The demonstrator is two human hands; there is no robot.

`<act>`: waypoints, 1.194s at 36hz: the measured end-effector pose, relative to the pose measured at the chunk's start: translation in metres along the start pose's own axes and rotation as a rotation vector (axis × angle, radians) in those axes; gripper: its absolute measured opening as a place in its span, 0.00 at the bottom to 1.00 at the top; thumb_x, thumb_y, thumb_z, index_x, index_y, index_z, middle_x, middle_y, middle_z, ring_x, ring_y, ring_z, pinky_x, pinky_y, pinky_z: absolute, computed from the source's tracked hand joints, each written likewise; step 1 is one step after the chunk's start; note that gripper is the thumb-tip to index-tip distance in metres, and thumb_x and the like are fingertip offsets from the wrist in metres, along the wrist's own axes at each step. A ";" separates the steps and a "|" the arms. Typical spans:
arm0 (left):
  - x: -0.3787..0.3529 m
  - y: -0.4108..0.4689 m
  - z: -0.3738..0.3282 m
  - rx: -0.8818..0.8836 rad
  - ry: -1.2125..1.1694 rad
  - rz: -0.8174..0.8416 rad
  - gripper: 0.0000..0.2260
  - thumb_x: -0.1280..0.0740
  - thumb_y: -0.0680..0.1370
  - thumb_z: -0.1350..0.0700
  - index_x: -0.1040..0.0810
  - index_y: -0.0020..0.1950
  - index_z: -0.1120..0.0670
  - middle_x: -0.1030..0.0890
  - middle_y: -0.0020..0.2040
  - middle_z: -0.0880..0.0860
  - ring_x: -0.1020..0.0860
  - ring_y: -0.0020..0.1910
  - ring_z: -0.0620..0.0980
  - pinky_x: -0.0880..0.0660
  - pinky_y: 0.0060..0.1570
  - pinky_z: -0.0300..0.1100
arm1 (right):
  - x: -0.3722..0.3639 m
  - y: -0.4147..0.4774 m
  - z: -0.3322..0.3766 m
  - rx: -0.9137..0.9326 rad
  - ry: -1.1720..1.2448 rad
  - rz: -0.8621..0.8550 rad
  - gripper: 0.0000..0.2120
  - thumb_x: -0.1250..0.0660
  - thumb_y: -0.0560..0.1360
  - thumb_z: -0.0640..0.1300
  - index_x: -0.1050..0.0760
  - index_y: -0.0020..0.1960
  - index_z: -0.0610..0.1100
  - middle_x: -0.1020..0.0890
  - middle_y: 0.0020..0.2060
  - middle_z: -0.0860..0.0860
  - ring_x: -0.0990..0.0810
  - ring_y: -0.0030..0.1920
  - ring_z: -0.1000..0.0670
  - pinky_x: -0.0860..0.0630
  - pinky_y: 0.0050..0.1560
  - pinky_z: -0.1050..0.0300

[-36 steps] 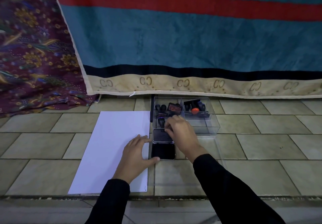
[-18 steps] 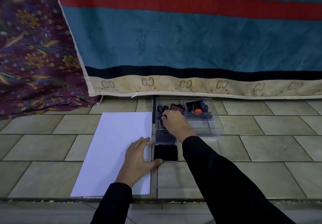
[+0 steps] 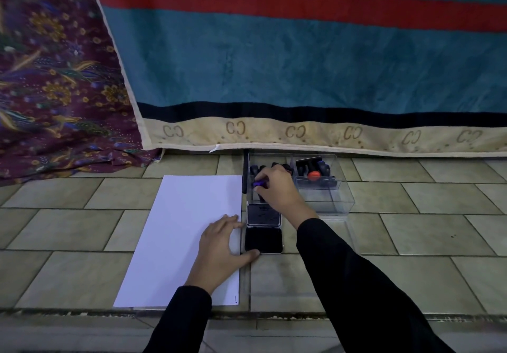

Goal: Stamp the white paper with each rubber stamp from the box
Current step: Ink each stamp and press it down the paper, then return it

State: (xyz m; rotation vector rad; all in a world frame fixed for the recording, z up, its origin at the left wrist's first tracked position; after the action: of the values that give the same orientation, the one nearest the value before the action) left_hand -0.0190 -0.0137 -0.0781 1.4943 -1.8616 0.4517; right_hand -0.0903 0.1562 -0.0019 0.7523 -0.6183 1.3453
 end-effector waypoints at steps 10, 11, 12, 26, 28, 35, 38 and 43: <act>-0.001 -0.002 -0.001 -0.007 0.029 -0.008 0.37 0.34 0.62 0.29 0.27 0.67 0.45 0.30 0.69 0.42 0.37 0.72 0.44 0.40 0.71 0.43 | 0.031 -0.055 0.013 0.108 0.223 -0.198 0.15 0.29 0.72 0.40 0.24 0.59 0.44 0.24 0.52 0.51 0.21 0.43 0.55 0.25 0.46 0.71; -0.001 -0.002 -0.001 -0.004 0.029 -0.007 0.37 0.34 0.62 0.28 0.27 0.67 0.44 0.30 0.69 0.42 0.37 0.72 0.43 0.41 0.71 0.42 | 0.032 -0.062 0.014 0.131 0.225 -0.212 0.14 0.29 0.73 0.40 0.23 0.58 0.44 0.24 0.51 0.52 0.21 0.42 0.55 0.25 0.45 0.72; -0.001 -0.002 -0.001 0.000 0.026 -0.003 0.37 0.34 0.62 0.28 0.28 0.67 0.44 0.30 0.69 0.41 0.38 0.72 0.43 0.43 0.70 0.41 | 0.032 -0.068 0.013 0.147 0.224 -0.214 0.13 0.29 0.73 0.40 0.22 0.57 0.44 0.24 0.51 0.52 0.21 0.41 0.55 0.25 0.45 0.72; 0.041 -0.006 0.005 0.186 -0.478 -0.027 0.17 0.29 0.72 0.43 0.24 0.61 0.38 0.26 0.61 0.29 0.32 0.62 0.28 0.36 0.64 0.34 | 0.011 -0.106 0.005 0.206 0.165 -0.087 0.13 0.30 0.73 0.38 0.22 0.57 0.43 0.23 0.49 0.52 0.21 0.45 0.56 0.23 0.51 0.63; 0.052 -0.008 0.011 0.165 -0.470 -0.103 0.12 0.31 0.76 0.47 0.22 0.59 0.38 0.25 0.60 0.28 0.31 0.61 0.25 0.36 0.63 0.32 | 0.008 -0.110 0.006 0.203 0.169 -0.084 0.14 0.30 0.73 0.39 0.23 0.58 0.45 0.23 0.49 0.53 0.21 0.46 0.57 0.22 0.52 0.63; 0.097 -0.009 0.052 0.114 -0.236 -0.280 0.10 0.33 0.79 0.55 0.22 0.57 0.42 0.22 0.59 0.36 0.29 0.64 0.34 0.36 0.61 0.29 | -0.004 -0.119 0.010 0.208 0.126 -0.086 0.15 0.31 0.73 0.38 0.24 0.60 0.45 0.24 0.53 0.52 0.23 0.52 0.55 0.26 0.58 0.63; 0.116 -0.008 0.077 0.112 -0.059 -0.316 0.11 0.34 0.79 0.57 0.23 0.61 0.49 0.21 0.60 0.45 0.28 0.64 0.46 0.34 0.63 0.41 | -0.007 -0.122 0.011 0.213 0.086 -0.109 0.16 0.31 0.73 0.39 0.24 0.61 0.46 0.24 0.54 0.53 0.24 0.53 0.57 0.29 0.58 0.69; 0.137 -0.002 0.118 0.233 0.262 -0.246 0.15 0.35 0.80 0.56 0.25 0.64 0.60 0.24 0.63 0.61 0.31 0.67 0.62 0.34 0.66 0.56 | -0.009 -0.124 0.014 0.221 0.069 -0.141 0.15 0.30 0.73 0.41 0.23 0.60 0.45 0.22 0.52 0.53 0.24 0.50 0.60 0.30 0.56 0.72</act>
State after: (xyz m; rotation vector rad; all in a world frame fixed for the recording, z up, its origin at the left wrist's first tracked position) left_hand -0.0653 -0.1878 -0.0644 1.7005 -1.4393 0.7262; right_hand 0.0313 0.1324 -0.0158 0.9066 -0.3583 1.3157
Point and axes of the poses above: each hand's wrist, its own y-axis towards the middle knuckle, its own x-axis out of the back of the hand, z = x × y, the point moved 4 cm from there along y, towards the middle knuckle
